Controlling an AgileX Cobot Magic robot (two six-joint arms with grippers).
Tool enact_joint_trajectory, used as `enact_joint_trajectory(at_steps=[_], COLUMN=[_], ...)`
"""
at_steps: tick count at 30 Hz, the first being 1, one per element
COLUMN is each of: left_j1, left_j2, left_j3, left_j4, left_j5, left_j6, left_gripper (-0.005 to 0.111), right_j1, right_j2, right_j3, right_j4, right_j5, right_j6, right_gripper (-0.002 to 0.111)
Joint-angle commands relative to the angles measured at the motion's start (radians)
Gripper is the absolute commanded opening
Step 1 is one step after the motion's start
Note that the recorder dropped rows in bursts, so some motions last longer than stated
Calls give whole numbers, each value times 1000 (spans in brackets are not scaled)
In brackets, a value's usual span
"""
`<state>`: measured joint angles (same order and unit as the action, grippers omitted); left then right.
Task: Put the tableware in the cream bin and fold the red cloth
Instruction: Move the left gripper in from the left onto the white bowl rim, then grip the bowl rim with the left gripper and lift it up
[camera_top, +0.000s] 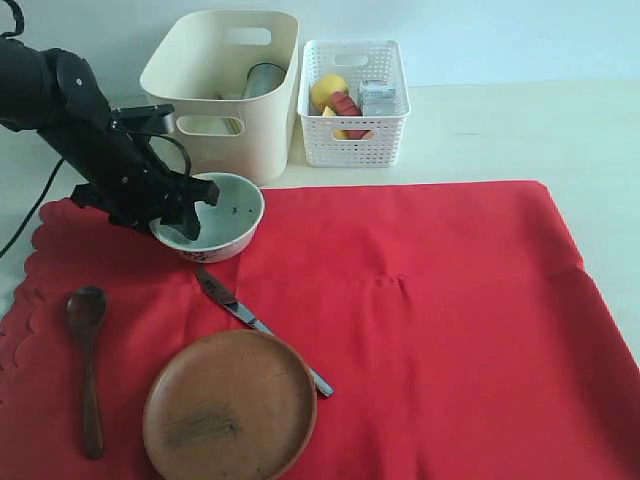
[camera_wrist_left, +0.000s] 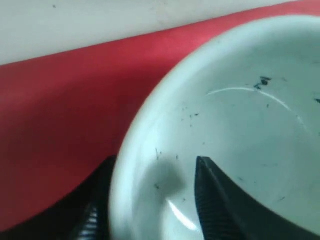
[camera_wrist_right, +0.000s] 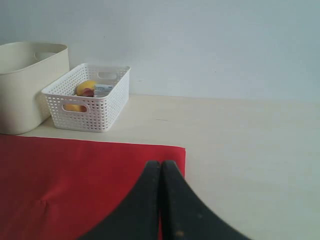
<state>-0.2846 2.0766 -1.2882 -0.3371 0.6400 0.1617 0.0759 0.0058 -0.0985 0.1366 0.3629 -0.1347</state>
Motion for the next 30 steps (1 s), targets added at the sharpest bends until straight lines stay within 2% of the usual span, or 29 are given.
enact_joint_trajectory(at_steps=[1, 5, 9, 12, 20, 25, 30], left_j1=[-6, -6, -6, -6, -6, -6, -6], left_j2=[-4, -4, -20, -100, -414, -546, -546], left_j3=[-5, -5, -5, -5, -5, -5, -5], left_j4=[-22, -16, -16, -26, -41, 1, 40], left_j5=[-6, 4, 27, 56, 133, 57, -51], left_j6=[23, 23, 27, 27, 27, 27, 27], left_gripper=[34, 0, 0, 0, 0, 0, 0], right_j1=[-5, -5, -5, -5, -5, -5, -5], right_j2=[-6, -6, -6, -6, -6, -6, -6], right_j3=[2, 2, 2, 2, 2, 2, 2], right_j4=[-6, -6, -6, -6, -6, -6, -6], right_j5=[-1, -1, -1, -1, -1, -1, -1], right_j6=[5, 5, 5, 5, 5, 5, 5], right_gripper=[0, 0, 0, 0, 0, 0, 0])
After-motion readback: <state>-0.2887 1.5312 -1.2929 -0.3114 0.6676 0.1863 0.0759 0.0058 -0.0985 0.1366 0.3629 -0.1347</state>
